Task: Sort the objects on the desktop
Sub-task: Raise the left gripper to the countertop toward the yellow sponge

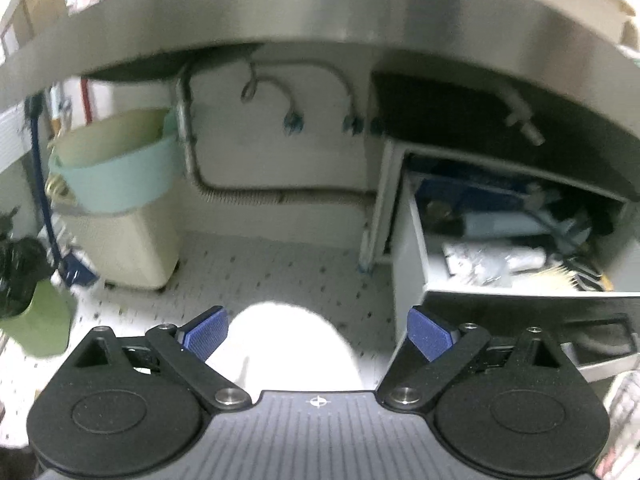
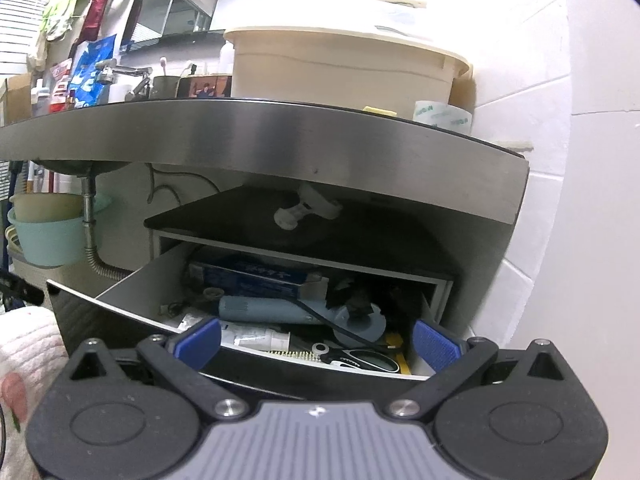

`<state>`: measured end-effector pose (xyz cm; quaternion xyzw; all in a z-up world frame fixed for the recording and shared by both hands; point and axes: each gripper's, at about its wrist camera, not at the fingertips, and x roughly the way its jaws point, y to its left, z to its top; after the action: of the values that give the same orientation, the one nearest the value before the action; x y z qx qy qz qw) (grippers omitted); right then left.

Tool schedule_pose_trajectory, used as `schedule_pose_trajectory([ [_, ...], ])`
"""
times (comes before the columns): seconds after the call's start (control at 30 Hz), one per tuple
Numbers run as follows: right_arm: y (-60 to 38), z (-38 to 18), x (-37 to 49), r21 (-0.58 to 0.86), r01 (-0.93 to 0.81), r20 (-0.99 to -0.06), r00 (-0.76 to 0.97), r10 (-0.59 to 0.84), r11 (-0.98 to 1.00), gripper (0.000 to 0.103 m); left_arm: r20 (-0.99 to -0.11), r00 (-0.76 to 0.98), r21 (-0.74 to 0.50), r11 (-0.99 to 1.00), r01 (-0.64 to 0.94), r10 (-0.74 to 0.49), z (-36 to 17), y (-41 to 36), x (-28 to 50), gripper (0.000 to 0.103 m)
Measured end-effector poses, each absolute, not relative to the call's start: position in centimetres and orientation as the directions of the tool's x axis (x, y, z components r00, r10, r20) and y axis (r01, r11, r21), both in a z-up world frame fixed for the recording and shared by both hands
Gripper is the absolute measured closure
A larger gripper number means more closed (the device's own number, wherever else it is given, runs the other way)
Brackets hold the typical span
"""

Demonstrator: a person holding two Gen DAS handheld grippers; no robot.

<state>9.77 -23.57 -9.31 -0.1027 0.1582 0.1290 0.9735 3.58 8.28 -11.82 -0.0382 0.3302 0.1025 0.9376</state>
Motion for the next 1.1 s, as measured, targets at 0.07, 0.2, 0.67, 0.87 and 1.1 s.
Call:
schedule_pose_trajectory([
  [0.07, -23.7, -9.3, 9.8, -0.152, -0.282, -0.335, 0.916, 0.219, 0.947, 0.000, -0.602, 0.784, 0.021, 0.984, -0.175, 0.152, -10.9, 7.6, 3.3, 0.006],
  [0.2, -23.8, -9.2, 9.9, -0.143, -0.279, -0.333, 0.917, 0.220, 0.950, 0.000, -0.553, 0.825, 0.070, 0.993, -0.092, 0.116, -8.7, 6.1, 2.8, 0.005],
  [0.67, -24.3, -9.0, 9.5, -0.119, -0.277, -0.294, 0.927, 0.233, 0.953, 0.000, -0.455, 0.868, 0.061, 0.966, 0.252, -0.198, -1.0, 1.9, 5.7, 0.004],
  [0.87, -24.7, -8.9, 9.5, -0.096, -0.273, -0.282, 0.930, 0.237, 0.957, 0.000, -0.418, 0.844, 0.069, 0.915, 0.397, -0.335, 2.1, 0.0, 7.1, 0.004],
  [1.1, -24.7, -8.8, 9.4, -0.097, -0.281, -0.271, 0.931, 0.246, 0.955, 0.000, -0.372, 0.782, 0.104, 0.815, 0.570, -0.500, 4.6, -5.0, 7.6, 0.004],
])
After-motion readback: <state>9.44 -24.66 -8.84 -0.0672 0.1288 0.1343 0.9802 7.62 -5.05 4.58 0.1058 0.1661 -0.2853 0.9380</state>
